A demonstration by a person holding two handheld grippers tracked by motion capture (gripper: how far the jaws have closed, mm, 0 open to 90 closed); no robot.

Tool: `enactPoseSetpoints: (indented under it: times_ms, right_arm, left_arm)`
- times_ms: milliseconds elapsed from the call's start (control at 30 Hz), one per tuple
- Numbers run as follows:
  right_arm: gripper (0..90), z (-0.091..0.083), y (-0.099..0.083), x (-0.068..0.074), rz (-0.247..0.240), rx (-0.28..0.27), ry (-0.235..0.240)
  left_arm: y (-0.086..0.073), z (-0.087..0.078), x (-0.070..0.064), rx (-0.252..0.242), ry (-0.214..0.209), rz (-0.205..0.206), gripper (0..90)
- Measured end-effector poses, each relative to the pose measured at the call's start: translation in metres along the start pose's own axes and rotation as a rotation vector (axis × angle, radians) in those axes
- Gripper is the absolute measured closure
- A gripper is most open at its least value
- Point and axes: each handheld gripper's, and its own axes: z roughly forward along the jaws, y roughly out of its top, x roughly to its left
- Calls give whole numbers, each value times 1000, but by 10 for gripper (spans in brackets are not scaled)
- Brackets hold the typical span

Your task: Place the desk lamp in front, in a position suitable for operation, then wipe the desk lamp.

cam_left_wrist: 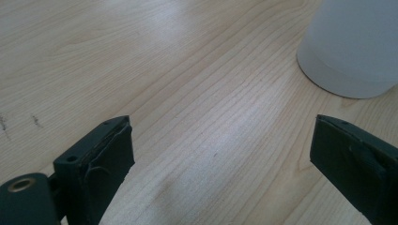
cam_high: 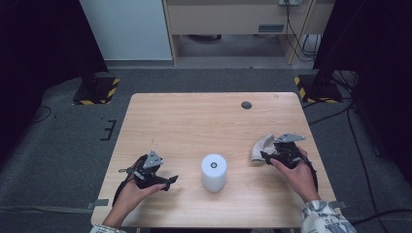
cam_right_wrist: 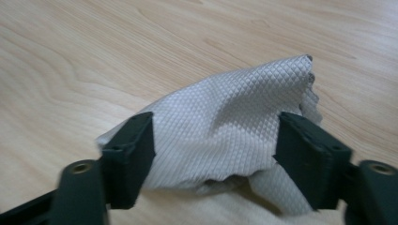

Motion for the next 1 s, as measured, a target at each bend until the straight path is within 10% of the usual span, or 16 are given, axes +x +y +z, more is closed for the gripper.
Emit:
enactPoseSetpoints:
  times_ms: [267, 500, 600, 1000]
  right_arm:
    - [140, 34, -8, -5, 29, 106, 3]
    - [618, 31, -9, 1, -57, 107, -45]
    - [756, 28, -10, -1, -33, 85, -5]
    - [773, -17, 15, 19, -35, -69, 196]
  left_arm:
    - [1, 2, -1, 9, -2, 6, 59]
    - [1, 0, -3, 2, 3, 6, 60]
    - [3, -2, -5, -10, -1, 11, 61]
    - [8, -2, -17, -39, -21, 37, 68]
